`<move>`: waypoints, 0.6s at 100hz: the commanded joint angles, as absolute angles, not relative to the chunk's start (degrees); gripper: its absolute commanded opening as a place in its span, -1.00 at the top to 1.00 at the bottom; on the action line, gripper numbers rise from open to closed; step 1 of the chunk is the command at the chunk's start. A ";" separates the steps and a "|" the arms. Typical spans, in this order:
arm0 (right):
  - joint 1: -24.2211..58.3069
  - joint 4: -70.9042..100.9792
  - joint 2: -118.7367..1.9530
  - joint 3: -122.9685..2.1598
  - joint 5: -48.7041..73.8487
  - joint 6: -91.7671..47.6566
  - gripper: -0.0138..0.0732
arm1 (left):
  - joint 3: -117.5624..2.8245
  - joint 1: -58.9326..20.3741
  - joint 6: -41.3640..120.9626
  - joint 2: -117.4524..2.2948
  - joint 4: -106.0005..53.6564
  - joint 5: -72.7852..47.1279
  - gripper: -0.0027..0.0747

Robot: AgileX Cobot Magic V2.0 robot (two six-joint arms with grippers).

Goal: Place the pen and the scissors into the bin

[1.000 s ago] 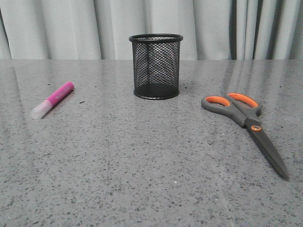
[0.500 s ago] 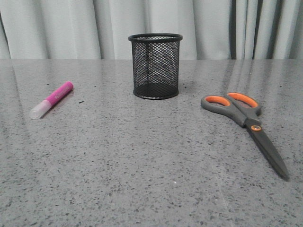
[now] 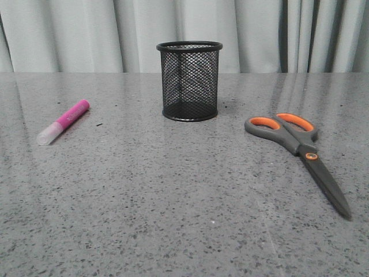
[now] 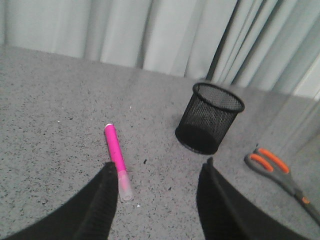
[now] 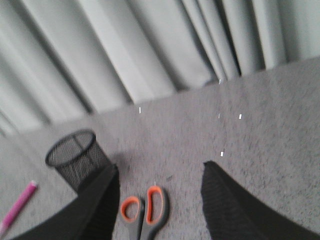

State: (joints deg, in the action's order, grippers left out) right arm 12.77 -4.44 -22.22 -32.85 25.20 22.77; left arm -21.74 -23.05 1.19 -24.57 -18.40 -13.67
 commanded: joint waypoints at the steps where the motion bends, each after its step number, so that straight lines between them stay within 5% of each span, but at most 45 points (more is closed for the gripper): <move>1: 15.44 -4.76 -27.78 -37.27 23.95 20.30 -0.18 | -29.65 -23.84 1.35 -32.95 -14.36 -14.84 0.12; 60: 22.95 -4.76 -37.26 -39.43 31.92 20.22 -0.18 | -72.81 -23.84 1.15 -86.35 -6.33 -52.99 0.12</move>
